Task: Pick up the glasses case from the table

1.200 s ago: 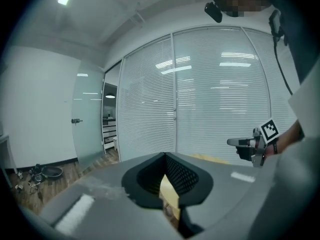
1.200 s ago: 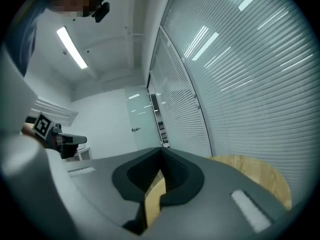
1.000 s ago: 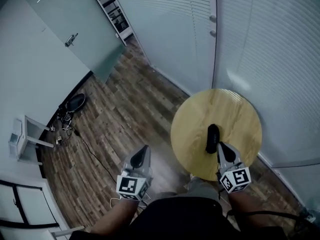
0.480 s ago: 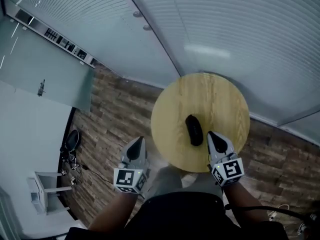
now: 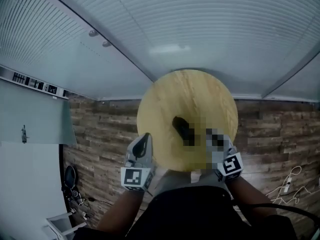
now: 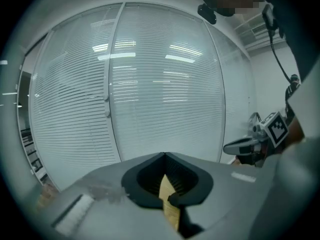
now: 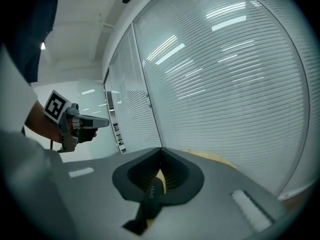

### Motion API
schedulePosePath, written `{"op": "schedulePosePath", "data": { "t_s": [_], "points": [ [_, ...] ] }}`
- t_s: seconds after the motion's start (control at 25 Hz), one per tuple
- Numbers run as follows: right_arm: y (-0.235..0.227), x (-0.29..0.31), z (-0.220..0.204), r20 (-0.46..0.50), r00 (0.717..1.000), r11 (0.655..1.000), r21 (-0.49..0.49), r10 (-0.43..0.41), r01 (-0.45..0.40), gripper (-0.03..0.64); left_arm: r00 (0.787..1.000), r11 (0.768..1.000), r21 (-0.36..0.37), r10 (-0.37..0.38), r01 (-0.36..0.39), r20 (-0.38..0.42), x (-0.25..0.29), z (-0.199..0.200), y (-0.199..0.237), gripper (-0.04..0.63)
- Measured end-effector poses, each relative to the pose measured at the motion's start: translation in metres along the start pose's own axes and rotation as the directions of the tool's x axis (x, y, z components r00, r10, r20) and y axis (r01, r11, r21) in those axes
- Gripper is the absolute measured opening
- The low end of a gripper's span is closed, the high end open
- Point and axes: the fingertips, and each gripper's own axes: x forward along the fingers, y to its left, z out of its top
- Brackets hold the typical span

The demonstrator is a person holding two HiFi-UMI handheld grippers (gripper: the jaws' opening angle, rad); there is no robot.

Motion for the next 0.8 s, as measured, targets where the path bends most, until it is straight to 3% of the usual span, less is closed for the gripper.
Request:
{"op": "schedulePosePath", "data": {
  "t_s": [0.2,0.4,0.64,0.68,0.8],
  "points": [
    [0.024,0.015,-0.014,-0.059,0.996,0.997,-0.016,-0.071,0.071,0.008,0.994,0.994,-0.029,-0.101,0.102,0.047,0.02,-0.005,0.024,0.003],
    [0.043,0.035,-0.033,-0.075,0.981,0.984,-0.001,-0.179,0.179,0.008,0.981,0.978,-0.078,-0.195,0.194,0.007,0.032,-0.047,0.054,0.003],
    [0.046,0.059,-0.054,-0.173,0.954,0.969,-0.024,-0.244,0.244,0.009,0.968,0.966,-0.062,-0.252,0.252,0.014,0.044,-0.059,0.072,0.003],
    [0.046,0.063,-0.056,-0.184,0.952,0.97,-0.025,-0.243,0.243,0.019,0.967,0.966,-0.057,-0.253,0.254,0.015,0.047,-0.06,0.072,0.003],
    [0.047,0.078,-0.063,-0.212,0.951,0.974,-0.019,-0.225,0.226,0.134,0.971,0.969,-0.062,-0.24,0.24,0.005,0.055,-0.063,0.076,0.003]
  ]
}}
